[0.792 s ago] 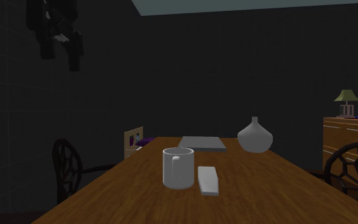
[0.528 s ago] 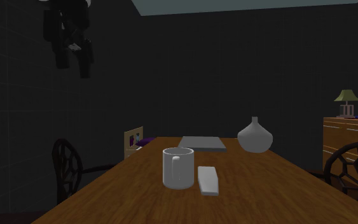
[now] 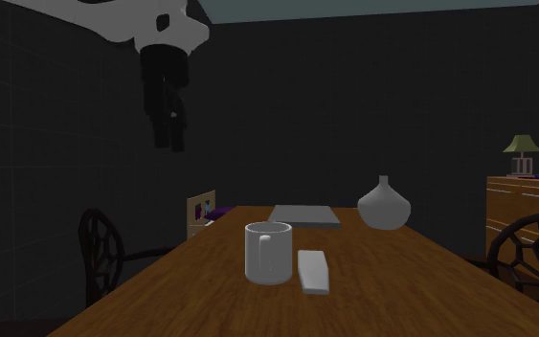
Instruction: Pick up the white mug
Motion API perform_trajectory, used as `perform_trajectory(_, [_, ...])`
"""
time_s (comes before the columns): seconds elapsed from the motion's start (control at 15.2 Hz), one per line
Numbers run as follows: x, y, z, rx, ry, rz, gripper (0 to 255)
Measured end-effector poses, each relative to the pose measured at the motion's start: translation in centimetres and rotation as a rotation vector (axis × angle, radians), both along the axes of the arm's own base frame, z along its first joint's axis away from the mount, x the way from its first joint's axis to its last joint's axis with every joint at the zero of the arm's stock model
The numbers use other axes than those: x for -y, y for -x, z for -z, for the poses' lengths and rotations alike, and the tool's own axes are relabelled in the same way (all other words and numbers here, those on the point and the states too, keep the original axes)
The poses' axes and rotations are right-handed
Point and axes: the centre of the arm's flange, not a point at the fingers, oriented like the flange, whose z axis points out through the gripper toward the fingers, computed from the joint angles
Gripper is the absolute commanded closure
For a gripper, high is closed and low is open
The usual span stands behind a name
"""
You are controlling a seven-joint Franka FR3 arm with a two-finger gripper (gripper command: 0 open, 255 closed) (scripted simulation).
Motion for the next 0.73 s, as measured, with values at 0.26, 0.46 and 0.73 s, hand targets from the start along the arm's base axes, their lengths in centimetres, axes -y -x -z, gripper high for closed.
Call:
perform_trajectory(0.26, [-2.8, -3.8, 2.9, -0.01, -0.005, -0.017, 0])
perform_trajectory(0.46, [-4.4, -6.7, 4.5, -0.018, -0.009, -0.029, 0])
perform_trajectory(0.73, [-7.3, -10.4, 7.6, -0.028, -0.014, -0.046, 0])
